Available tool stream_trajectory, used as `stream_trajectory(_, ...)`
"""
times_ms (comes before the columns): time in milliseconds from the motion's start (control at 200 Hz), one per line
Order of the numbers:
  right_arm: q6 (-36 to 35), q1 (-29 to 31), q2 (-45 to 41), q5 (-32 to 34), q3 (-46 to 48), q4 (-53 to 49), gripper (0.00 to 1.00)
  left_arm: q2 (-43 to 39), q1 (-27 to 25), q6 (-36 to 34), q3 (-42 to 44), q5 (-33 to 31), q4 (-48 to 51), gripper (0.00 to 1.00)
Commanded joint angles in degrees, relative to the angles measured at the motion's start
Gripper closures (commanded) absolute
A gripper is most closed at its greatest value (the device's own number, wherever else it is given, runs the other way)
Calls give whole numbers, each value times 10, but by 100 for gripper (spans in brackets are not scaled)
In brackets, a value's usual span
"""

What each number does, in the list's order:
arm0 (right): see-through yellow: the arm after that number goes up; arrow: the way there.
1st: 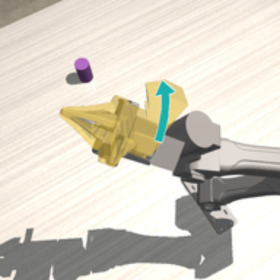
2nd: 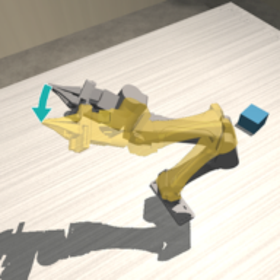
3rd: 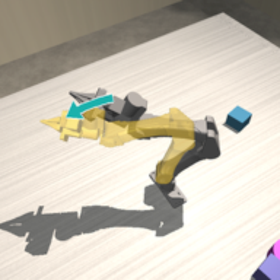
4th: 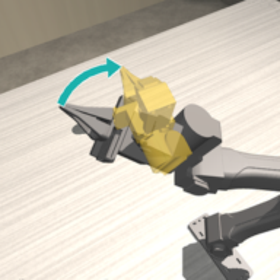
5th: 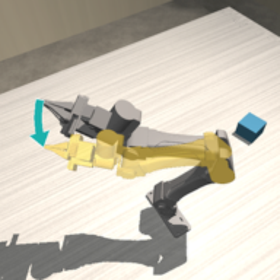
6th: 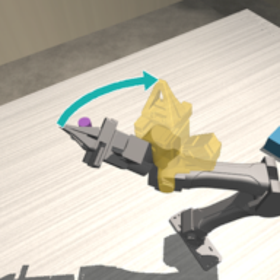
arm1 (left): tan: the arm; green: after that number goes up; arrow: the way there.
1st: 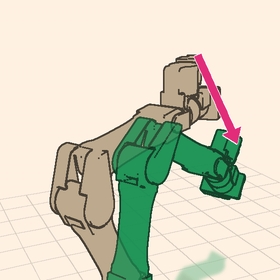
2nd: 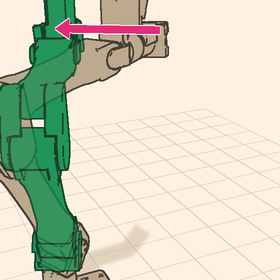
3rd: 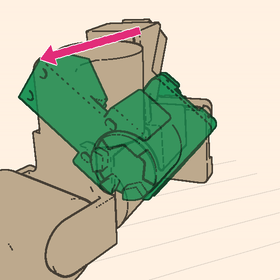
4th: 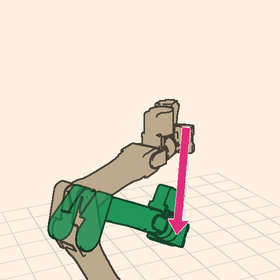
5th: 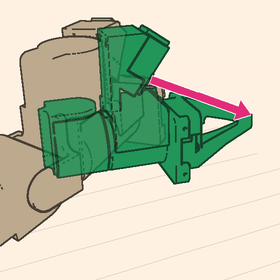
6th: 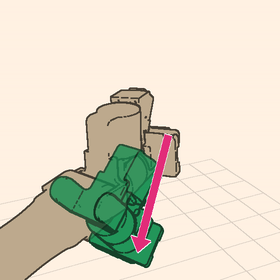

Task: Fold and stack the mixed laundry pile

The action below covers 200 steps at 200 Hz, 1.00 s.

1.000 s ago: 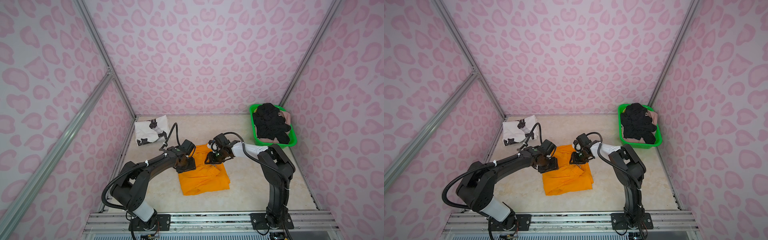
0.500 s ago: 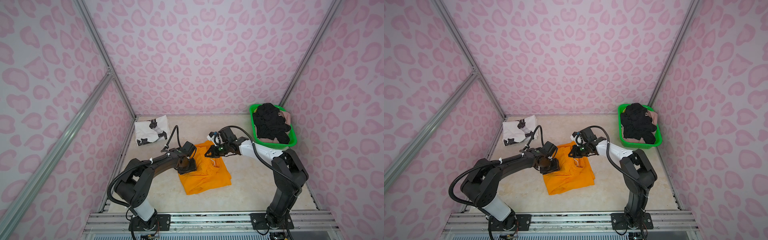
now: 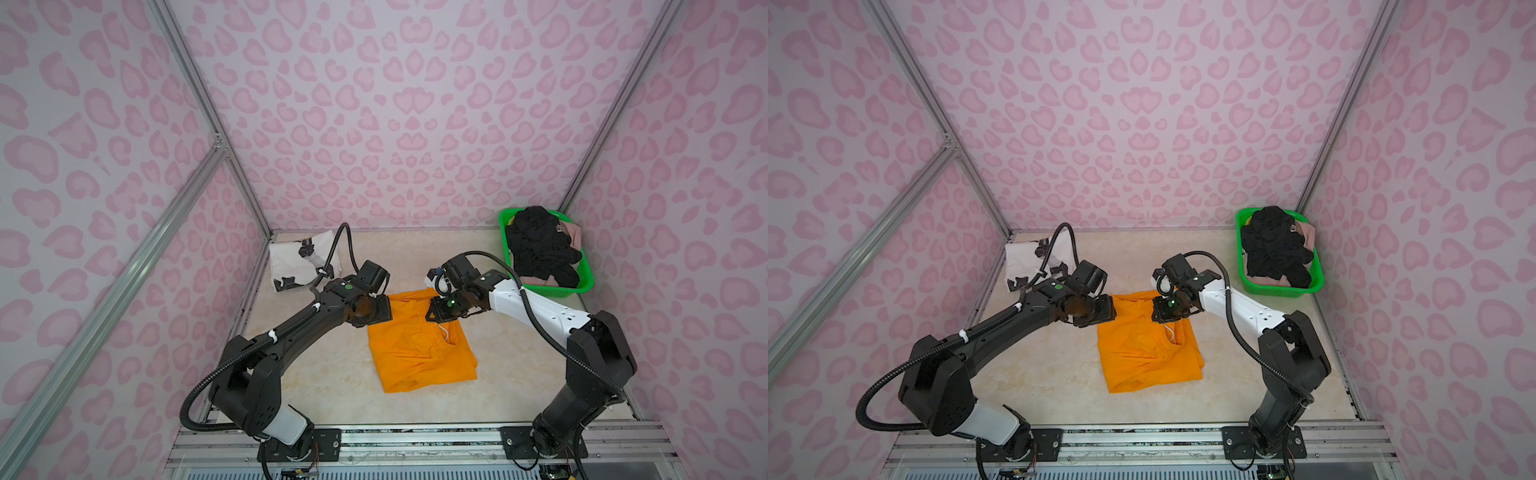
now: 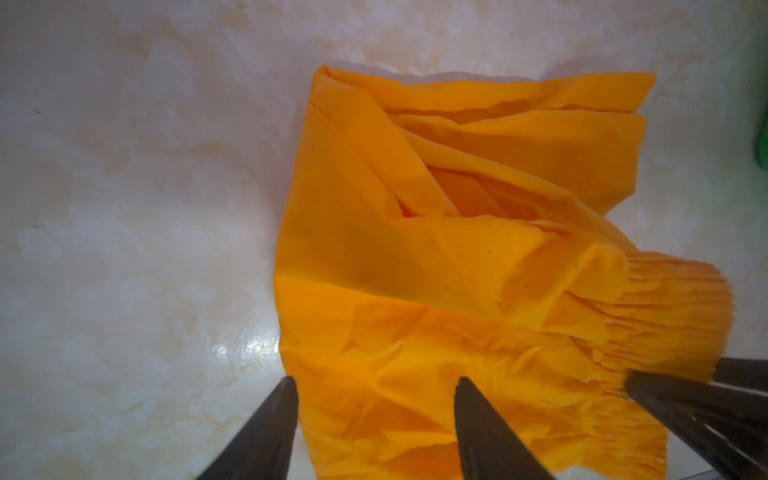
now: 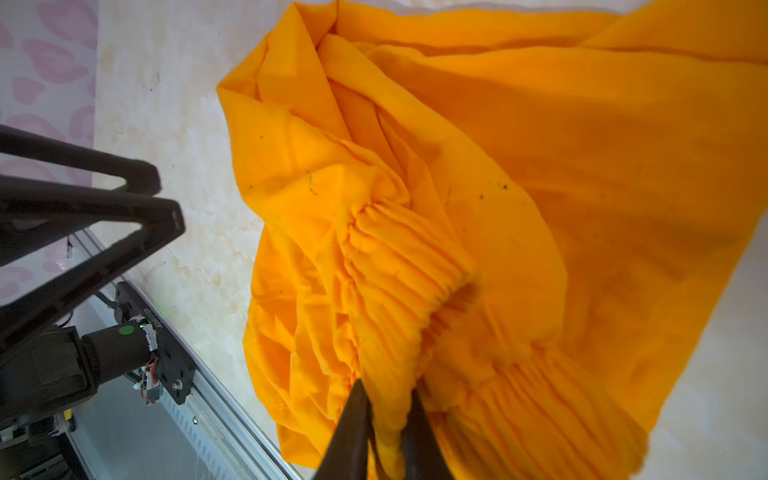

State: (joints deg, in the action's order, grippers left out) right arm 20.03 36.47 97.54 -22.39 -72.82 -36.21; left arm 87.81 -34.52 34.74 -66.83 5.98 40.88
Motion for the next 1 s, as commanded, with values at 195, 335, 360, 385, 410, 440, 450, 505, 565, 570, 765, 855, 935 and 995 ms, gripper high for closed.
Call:
stream_trajectory(195,-33,-15,69,27,-62,-13,58,-29,0,-2,30,5,12,38)
stream_trajectory(335,-37,-46,110,-3,-64,17,53,-31,0,-5,29,9,16,38)
stream_trajectory(360,-38,-52,116,-12,-64,23,53,-31,0,-6,29,10,18,39)
stream_trajectory(385,-40,-57,123,-26,-63,27,52,-32,0,-6,29,10,18,39)
stream_trajectory(410,-40,-62,130,-36,-61,37,52,-32,0,-6,29,10,19,39)
stream_trajectory(440,-39,-67,135,-50,-56,51,51,-31,0,-6,28,11,19,39)
stream_trajectory(450,-39,-69,136,-57,-53,56,51,-31,0,-7,27,11,19,39)
stream_trajectory(505,-38,-76,145,-95,-39,91,50,-30,0,-8,26,11,20,39)
stream_trajectory(565,-38,-81,156,-130,-31,117,50,-28,0,-9,26,14,20,39)
stream_trajectory(570,-38,-81,157,-132,-31,118,50,-28,0,-9,25,14,20,39)
stream_trajectory(765,-41,-81,170,-176,-25,159,53,-19,0,-11,22,18,22,39)
stream_trajectory(855,-37,-81,166,-190,-19,183,56,-14,0,-11,22,23,17,39)
stream_trajectory(935,-35,-80,167,-197,-20,189,63,-9,0,-11,22,28,15,40)
stream_trajectory(995,-36,-78,162,-196,-20,188,69,-6,0,-11,22,29,14,40)
